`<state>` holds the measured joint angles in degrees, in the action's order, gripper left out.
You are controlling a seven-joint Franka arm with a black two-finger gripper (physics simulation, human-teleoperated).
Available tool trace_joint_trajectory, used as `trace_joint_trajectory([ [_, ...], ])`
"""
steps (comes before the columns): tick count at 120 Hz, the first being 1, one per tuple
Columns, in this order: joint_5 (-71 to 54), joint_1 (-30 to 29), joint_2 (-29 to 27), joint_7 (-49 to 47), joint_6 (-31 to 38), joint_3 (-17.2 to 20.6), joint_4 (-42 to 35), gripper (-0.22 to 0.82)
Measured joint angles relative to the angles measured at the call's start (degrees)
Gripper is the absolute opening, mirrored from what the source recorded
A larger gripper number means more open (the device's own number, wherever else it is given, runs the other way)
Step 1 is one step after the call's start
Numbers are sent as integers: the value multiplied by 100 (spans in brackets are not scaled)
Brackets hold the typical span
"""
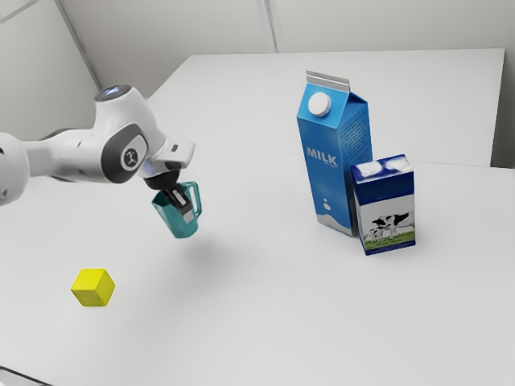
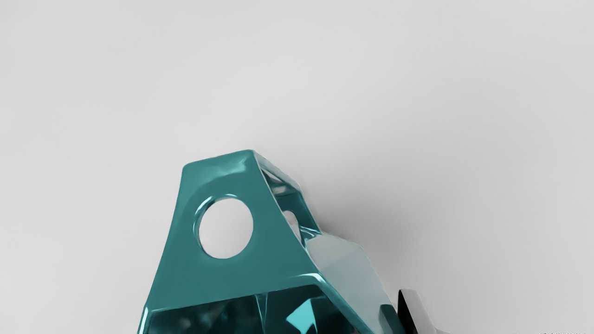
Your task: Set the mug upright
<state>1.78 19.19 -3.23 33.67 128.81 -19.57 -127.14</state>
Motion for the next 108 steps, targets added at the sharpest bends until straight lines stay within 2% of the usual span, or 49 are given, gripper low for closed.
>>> trace_joint_trajectory([
  [11, -45, -30, 88, -181, 101, 0, -12, -17],
  [51, -35, 782, 567, -665, 373, -12, 38, -17],
  [76, -19, 478, 633, -864, 486, -5, 46, -17],
  [108, 32, 505, 631, -939, 507, 1, 47, 8],
])
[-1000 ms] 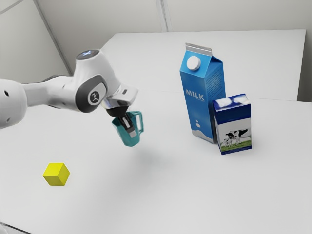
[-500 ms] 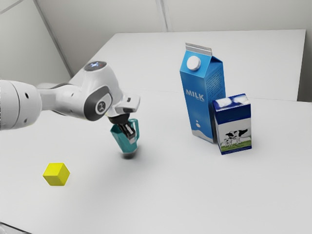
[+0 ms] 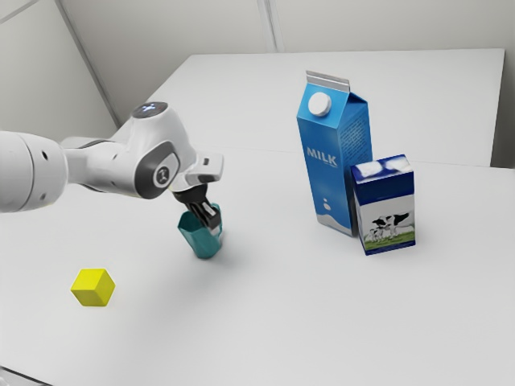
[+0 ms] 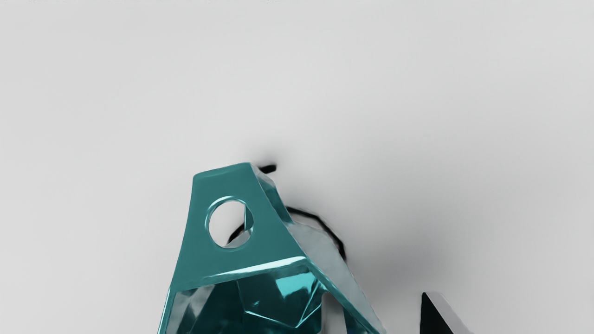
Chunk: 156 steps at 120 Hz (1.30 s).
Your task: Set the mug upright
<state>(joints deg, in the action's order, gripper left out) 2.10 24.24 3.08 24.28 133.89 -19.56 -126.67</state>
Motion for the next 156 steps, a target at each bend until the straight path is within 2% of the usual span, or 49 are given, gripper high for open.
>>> trace_joint_trajectory([
  [18, 2, 38, -13, -20, 3, 4, 0, 20],
  [42, 2, 2, -91, -40, 4, 5, 0, 30],
  [91, -23, 10, -802, -72, -46, 64, -41, 38],
  [104, -44, 1, -874, -79, -166, 89, 179, 42],
  [124, -4, -164, -603, -153, -828, 108, 1125, 52],
  [156, 34, -781, 382, -548, -2825, 584, 3631, 58],
])
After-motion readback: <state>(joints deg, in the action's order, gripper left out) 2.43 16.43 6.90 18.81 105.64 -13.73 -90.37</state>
